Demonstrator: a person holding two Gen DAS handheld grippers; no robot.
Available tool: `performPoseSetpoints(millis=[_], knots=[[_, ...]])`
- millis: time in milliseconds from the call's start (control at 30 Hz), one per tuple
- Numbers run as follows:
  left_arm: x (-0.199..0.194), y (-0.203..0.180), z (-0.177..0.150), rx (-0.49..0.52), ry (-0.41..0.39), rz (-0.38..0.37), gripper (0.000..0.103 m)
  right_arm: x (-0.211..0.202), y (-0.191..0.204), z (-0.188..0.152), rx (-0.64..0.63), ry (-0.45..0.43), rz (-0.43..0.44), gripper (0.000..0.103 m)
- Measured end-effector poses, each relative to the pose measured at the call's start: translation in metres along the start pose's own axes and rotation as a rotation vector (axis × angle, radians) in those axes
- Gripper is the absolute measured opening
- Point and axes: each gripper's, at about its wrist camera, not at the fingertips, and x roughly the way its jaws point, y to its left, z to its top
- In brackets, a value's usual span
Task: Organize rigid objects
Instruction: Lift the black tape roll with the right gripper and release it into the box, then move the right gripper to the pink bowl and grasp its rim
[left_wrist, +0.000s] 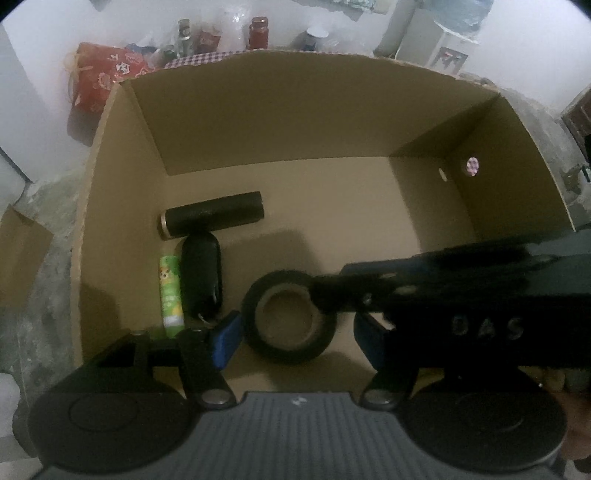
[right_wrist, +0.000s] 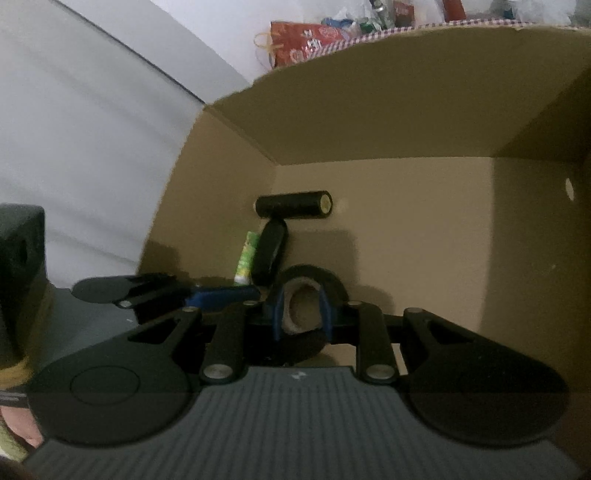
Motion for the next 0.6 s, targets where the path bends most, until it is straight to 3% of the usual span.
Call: performPoseSetpoints(millis=[300, 467, 600], knots=[[-0.047, -0.007, -0.019, 0.013, -0.127, -0.029, 0.068, -0.064, -0.008, -0.024, 0.080, -0.173, 0.140, 0.021], [-0.101, -0.020, -0.054, 0.063, -0.270, -0.063, 0.070, -0.129, -0.008, -0.074, 0.074, -0.305, 0.209, 0.021], [-0.132, -0.038, -0.096, 0.116, -0.361, -0.106, 0.072, -0.170, -0.007, -0.121, 0.040, -0.379, 0.200, 0.024]])
